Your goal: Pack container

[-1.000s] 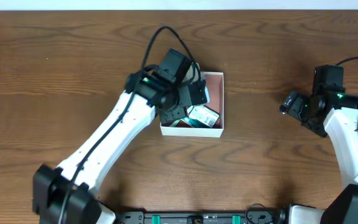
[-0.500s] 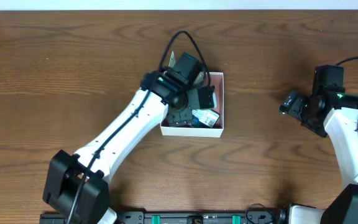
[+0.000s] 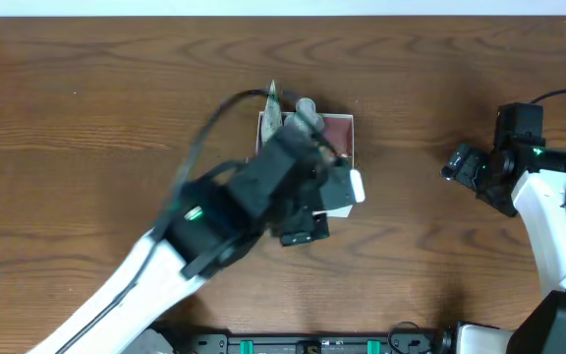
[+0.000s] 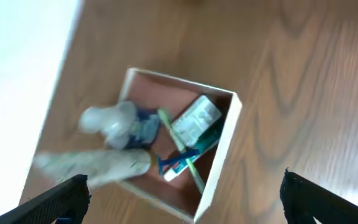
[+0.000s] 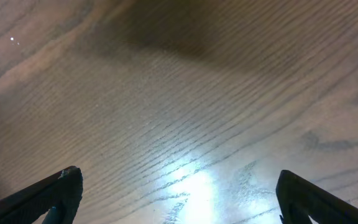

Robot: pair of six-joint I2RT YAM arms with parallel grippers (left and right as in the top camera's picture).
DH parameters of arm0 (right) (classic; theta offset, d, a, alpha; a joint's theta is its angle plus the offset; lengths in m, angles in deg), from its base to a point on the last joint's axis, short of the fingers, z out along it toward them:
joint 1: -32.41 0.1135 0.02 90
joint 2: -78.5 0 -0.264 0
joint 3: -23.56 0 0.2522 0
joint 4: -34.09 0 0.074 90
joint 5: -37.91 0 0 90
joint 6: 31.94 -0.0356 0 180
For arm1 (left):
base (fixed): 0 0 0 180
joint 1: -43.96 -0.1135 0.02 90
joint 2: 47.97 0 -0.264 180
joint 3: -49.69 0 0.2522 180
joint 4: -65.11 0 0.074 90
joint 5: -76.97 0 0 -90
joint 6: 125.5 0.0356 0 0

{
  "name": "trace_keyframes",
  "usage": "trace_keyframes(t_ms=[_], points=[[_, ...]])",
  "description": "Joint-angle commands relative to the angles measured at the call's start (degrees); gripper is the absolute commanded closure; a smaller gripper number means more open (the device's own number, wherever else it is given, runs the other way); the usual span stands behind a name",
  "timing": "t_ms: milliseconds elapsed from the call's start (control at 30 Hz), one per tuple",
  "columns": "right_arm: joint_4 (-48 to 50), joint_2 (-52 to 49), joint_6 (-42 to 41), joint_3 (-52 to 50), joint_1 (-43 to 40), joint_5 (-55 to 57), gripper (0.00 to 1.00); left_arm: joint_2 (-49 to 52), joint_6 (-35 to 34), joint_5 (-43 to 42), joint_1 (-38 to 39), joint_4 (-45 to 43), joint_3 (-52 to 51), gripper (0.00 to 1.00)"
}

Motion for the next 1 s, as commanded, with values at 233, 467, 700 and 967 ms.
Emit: trace_keyframes(t_ms=[233,467,700,967], points=[[-0.07,-0.02,0.81,0.63,-0.48,0.22,0.01,-17.99,-31.21,14.99,-9.99,4.87,-0.39,0.02],[-0.04,-0.02,0.81,0.66,-0.48,0.22,0.01,-27.28,-33.22,15.85,-11.93,10.67,-0.39,0.02],[-0.04,-0.02,0.81,0.63,-0.48,0.22,0.01,-31.76,-33.11,18.10,-11.93,27.91,-0.39,0.02],[-0.04,-0.02,0.81,0.63,-0.48,0.22,0.01,-32.20,-35.30,16.65,-11.93,33.11,-1.11,0.02]])
